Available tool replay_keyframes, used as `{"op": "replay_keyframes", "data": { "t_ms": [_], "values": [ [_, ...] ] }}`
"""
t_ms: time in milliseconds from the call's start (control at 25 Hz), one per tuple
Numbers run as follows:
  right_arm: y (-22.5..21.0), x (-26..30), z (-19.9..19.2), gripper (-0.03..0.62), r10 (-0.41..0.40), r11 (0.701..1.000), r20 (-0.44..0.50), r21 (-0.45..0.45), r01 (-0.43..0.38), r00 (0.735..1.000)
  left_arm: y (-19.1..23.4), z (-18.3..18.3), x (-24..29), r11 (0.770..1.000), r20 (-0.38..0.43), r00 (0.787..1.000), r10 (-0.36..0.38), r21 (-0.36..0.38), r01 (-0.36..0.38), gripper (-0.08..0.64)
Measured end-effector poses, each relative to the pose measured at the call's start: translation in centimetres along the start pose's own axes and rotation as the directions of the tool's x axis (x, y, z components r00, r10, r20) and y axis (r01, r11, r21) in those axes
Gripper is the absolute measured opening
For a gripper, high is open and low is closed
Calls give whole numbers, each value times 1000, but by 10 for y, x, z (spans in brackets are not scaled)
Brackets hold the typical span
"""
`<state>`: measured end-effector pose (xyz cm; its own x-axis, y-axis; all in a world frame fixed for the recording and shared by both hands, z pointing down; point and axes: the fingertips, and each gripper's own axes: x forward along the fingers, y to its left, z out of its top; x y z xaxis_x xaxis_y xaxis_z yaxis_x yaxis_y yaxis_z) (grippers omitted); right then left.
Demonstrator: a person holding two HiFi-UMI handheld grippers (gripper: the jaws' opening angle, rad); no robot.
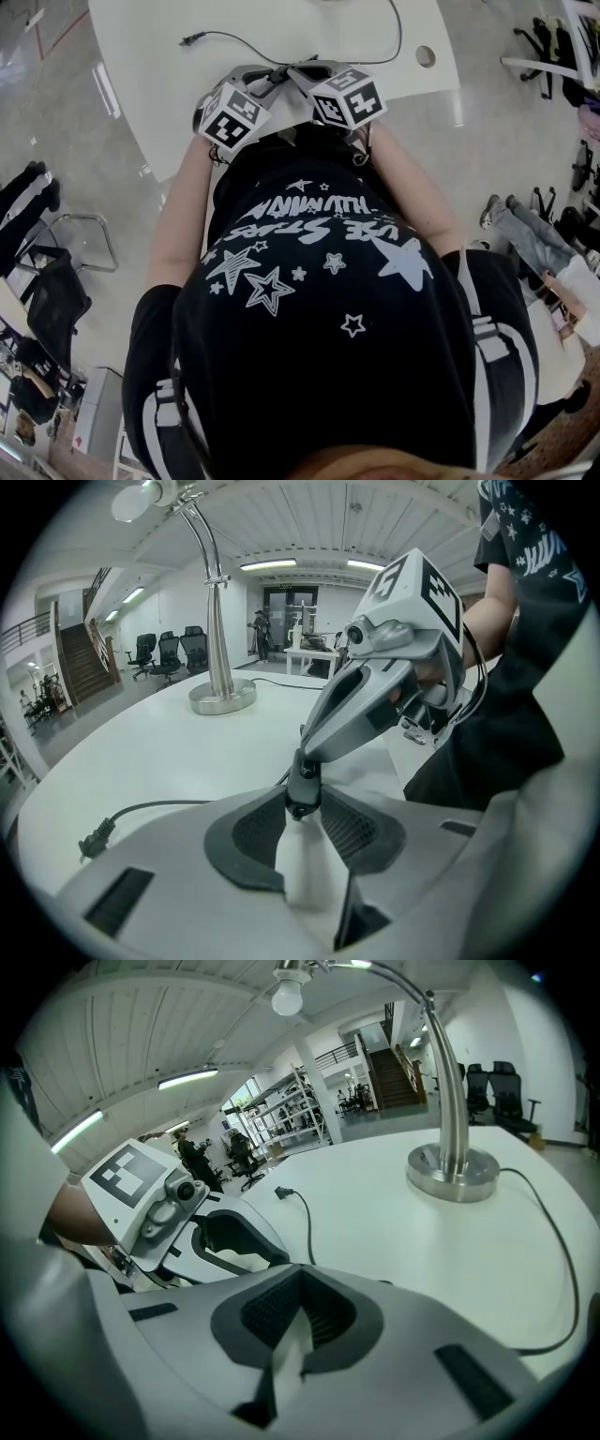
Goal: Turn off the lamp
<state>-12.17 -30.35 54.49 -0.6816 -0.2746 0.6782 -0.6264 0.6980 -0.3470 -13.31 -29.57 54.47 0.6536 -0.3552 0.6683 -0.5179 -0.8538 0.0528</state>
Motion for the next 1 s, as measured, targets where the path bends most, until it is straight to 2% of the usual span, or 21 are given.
{"op": "replay_keyframes", "data": {
  "t_ms": [280, 400, 560, 760, 1000],
  "values": [
    [2, 1, -3, 5, -8, 998, 12, 59, 7, 1000, -1, -4, -1, 1000, 23, 1000, 0, -21, 0, 129],
    [1, -2, -4, 5, -34, 997, 16, 64, 33, 999, 0, -1, 1, 1000, 33, 999, -6, -14, 6, 129],
    [5, -9, -5, 5, -69, 991, 55, 115, 62, 996, 2, -1, -2, 1000, 57, 998, -6, -2, 6, 129],
    [9, -22, -6, 5, -124, 982, 98, 156, 108, 987, 7, -4, -8, 1000, 95, 995, 1, -26, 1, 130],
    [5, -46, -14, 5, -170, 967, 128, 212, 141, 977, 6, 8, -19, 999, 164, 987, -1, -36, 7, 132]
  ]
}}
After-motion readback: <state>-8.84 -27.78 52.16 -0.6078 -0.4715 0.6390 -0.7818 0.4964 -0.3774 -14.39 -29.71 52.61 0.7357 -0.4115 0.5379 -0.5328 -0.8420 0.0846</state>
